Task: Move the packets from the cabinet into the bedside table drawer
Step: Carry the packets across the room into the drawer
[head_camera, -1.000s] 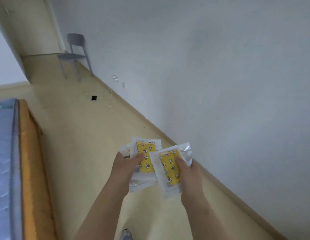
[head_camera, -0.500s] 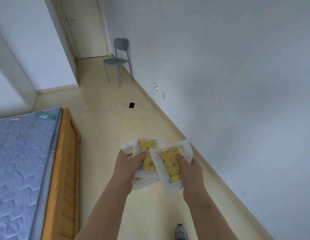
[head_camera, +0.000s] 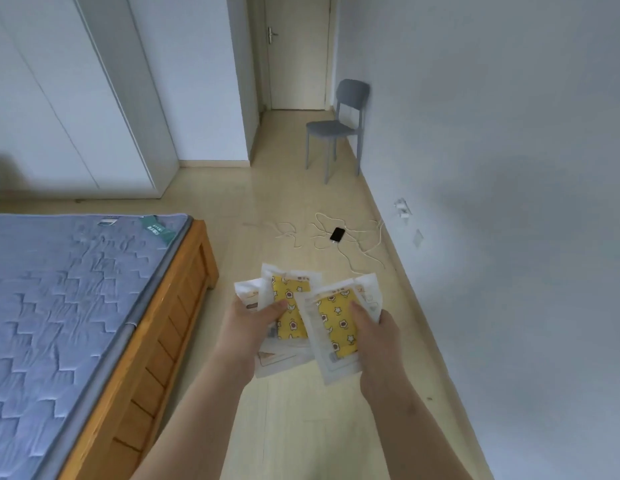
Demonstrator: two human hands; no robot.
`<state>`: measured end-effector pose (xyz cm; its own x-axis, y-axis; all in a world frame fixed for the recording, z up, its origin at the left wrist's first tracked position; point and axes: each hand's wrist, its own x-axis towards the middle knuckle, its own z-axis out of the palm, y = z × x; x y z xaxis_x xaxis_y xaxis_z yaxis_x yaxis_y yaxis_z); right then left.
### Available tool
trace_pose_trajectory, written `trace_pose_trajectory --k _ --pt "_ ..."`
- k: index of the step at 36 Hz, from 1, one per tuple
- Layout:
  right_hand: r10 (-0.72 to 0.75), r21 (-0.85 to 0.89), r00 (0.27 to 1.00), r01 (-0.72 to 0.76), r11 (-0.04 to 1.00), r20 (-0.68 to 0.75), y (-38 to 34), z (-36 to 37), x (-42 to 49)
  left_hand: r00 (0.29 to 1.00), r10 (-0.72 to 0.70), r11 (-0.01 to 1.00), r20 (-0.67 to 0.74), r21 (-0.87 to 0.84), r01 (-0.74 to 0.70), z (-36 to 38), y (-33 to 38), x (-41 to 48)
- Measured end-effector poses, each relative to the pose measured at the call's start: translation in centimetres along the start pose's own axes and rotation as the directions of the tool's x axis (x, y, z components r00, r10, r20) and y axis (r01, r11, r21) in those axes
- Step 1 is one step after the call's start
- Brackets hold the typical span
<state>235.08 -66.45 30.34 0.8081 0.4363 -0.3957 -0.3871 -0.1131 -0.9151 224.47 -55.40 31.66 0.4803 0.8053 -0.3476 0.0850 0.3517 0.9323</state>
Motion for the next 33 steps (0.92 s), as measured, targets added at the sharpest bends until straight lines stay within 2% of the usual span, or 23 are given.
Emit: trace_pose_trajectory --k 6,11,17,24,33 --pt "-0.018 -0.058 0.996 0.023 0.998 0.084 -2.5 6.6 9.5 0.994 0.014 0.998 -0.110 -0.056 -0.020 -0.1 2.9 10.5" --pt "-0.043 -0.086 0.990 0.055 0.995 0.132 -6.3 14.2 18.2 0.991 0.042 0.997 -0.126 -0.054 -0.049 -0.7 7.1 21.4" --pt "-0.048 -0.036 0.987 0.054 0.998 0.153 -12.2 22.8 28.0 0.983 0.096 0.994 -0.157 -0.044 -0.104 -0.7 13.9 34.3" --pt "0.000 0.002 0.990 -0.001 1.000 0.143 -15.7 29.9 38.9 0.983 0.035 0.999 -0.183 -0.034 -0.042 0.0 18.4 46.5" --pt "0.010 -0.030 0.980 -0.004 1.000 0.201 -20.9 39.2 57.1 0.964 0.024 0.997 -0.266 -0.067 -0.043 2.3 23.4 64.5"
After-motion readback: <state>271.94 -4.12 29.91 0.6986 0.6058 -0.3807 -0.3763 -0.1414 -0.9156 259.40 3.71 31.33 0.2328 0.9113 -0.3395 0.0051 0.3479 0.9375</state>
